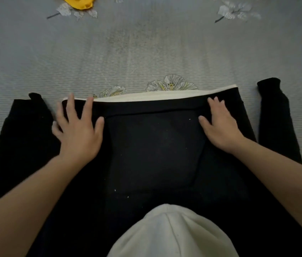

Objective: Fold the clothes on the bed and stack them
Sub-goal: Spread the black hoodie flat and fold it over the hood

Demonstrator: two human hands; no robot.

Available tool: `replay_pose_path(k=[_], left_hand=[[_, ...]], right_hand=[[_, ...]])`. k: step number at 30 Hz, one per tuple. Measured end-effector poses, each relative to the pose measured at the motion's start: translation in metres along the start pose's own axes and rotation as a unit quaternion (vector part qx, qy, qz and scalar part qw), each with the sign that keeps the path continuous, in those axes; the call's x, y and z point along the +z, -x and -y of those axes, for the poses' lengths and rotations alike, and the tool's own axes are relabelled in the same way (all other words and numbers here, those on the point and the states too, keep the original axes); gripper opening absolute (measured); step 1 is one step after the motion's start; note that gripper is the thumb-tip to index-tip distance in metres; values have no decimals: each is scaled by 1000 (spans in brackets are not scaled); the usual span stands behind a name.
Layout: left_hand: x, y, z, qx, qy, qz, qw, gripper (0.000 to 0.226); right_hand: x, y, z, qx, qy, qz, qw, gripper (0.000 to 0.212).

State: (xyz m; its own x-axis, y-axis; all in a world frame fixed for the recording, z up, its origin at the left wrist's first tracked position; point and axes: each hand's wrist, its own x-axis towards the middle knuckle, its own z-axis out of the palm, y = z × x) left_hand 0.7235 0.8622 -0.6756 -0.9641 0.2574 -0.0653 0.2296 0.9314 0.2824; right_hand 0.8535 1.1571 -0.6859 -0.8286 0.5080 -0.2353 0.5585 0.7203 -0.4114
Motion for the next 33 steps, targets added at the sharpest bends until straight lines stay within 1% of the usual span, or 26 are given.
replay_pose_path(k=[1,2,3,4,5,6,7,8,9,11,13,15,16,17,19,21,23,25,27,29,30,32,33], left_hand=[[2,13,5,16,0,-14,1000,58],[2,24,11,3,11,-24,1000,57],[1,31,18,-32,30,-31,999,57],[0,35,24,-73,52,-33,995,56],[-2,36,30,-106,68,-32,992,55],[-4,36,34,-117,77,-30,990,53],[-6,35,35,-102,80,-30,991,51],[-9,32,36,-68,67,-33,995,47],[-12,29,36,-27,43,-39,998,43],[-18,19,37,21,-6,-63,998,36],[-20,4,40,12,-23,-78,997,35],[-15,-7,39,-8,-30,-33,999,42],[-11,-7,35,-21,-38,1,999,49],[-7,-2,30,-34,-41,27,998,54],[-4,21,13,-32,-14,38,999,58],[-7,58,-7,22,42,41,998,58],[-18,102,-29,110,109,66,986,56],[-29,144,-48,210,164,93,959,52],[-36,177,-65,273,194,126,934,50],[-35,204,-77,307,170,150,924,52],[-29,210,-78,317,134,155,926,53],[-23,240,-91,339,42,149,928,54],[-12,241,-86,327,-5,164,931,54]], right_hand=[[-3,6,-6,-13,-22,-42,999,58],[-6,13,-13,-14,-27,-95,995,53],[-10,21,-20,-1,-19,-144,989,49],[-13,28,-25,28,-9,-175,984,47],[-13,34,-30,73,-1,-182,981,49],[-14,37,-35,120,2,-168,978,52],[-14,38,-38,156,7,-146,977,54],[-15,36,-39,171,19,-129,977,52],[-17,34,-39,165,33,-121,978,45],[-20,28,-39,143,50,-145,978,28],[-25,23,-40,151,40,-170,973,24],[-25,22,-41,152,40,-160,975,28],[-23,25,-40,136,58,-154,977,36],[-21,31,-38,106,76,-151,980,46],[-17,57,-33,19,104,-133,985,59],[-10,91,-35,-63,145,-89,983,60],[-6,123,-45,-86,191,-46,977,58],[-8,150,-62,-55,182,-47,981,56],[-17,169,-76,8,142,-80,987,56],[-26,182,-88,72,105,-90,988,58],[-24,180,-90,103,85,-83,988,60],[-38,203,-99,160,51,-61,984,69],[-35,200,-98,182,21,-48,982,75]])
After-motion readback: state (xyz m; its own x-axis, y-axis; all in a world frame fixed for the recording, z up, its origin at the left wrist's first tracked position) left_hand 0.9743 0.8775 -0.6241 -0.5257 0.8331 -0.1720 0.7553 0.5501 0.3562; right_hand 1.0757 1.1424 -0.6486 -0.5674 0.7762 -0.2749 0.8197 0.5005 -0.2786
